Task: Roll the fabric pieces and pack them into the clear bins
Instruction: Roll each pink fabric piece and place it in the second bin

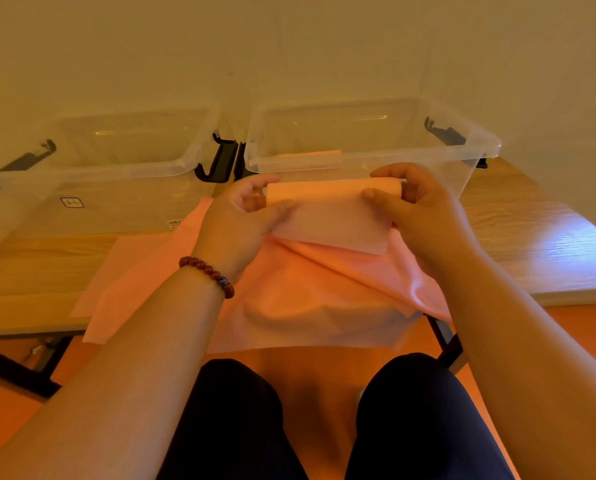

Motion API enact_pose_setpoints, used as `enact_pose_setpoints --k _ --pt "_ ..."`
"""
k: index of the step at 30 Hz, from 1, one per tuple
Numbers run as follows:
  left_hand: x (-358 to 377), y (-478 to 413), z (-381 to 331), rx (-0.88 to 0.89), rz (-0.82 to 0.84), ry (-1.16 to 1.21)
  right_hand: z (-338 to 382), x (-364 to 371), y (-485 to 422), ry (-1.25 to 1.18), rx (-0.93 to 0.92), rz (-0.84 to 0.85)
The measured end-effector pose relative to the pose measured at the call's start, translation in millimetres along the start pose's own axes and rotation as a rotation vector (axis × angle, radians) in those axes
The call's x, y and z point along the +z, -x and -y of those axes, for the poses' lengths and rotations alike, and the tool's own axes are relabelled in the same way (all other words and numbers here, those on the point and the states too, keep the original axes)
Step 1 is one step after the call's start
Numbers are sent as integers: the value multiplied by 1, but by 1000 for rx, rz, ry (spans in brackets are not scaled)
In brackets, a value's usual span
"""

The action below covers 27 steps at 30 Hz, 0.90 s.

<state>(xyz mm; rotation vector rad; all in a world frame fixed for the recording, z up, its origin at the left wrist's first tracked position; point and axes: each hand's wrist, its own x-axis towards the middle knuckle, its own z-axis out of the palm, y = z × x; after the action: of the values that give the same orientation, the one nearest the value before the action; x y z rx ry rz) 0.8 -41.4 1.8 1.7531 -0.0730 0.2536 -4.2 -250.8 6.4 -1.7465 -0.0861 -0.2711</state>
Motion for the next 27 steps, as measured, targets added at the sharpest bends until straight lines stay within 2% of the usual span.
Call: enact_pose_setpoints --k 8,13,22,27 --pt "-6 1 -4 84 7 -19 -1 3 -1 -83 43 56" --pt "-9 -1 -5 111 -26 -43 4 2 -3 -14 -27 38" --pt "-6 -2 -9 48 -48 88 9 5 -4 -29 -87 -25" --pt "-9 -2 -7 39 4 118 12 5 -3 -29 -37 -35"
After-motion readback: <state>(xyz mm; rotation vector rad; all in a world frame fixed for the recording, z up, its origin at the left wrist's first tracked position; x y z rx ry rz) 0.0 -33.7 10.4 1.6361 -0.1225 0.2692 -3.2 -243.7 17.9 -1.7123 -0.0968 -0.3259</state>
